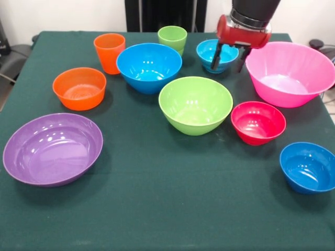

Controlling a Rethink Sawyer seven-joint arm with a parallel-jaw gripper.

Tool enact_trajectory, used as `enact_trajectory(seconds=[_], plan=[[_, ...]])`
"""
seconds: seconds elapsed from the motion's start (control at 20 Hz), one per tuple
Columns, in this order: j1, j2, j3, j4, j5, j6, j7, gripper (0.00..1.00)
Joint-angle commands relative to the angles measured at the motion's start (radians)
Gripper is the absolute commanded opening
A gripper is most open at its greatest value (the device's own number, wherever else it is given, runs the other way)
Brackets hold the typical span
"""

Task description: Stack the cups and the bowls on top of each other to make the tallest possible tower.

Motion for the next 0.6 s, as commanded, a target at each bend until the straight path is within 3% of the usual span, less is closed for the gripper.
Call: enact_trajectory(seconds=[0.05, 0.2, 0.6], plan=[[-0.050, 0.004, 0.051, -0.059, -0.103, 0.073, -0.065, 1.00], [-0.113, -0.016, 0.085, -0.059, -0.127, 0.094, -0.129, 1.00], [-0.130, -0.072, 0.128, -0.038, -0.131, 0.158, -0.101, 1.00]])
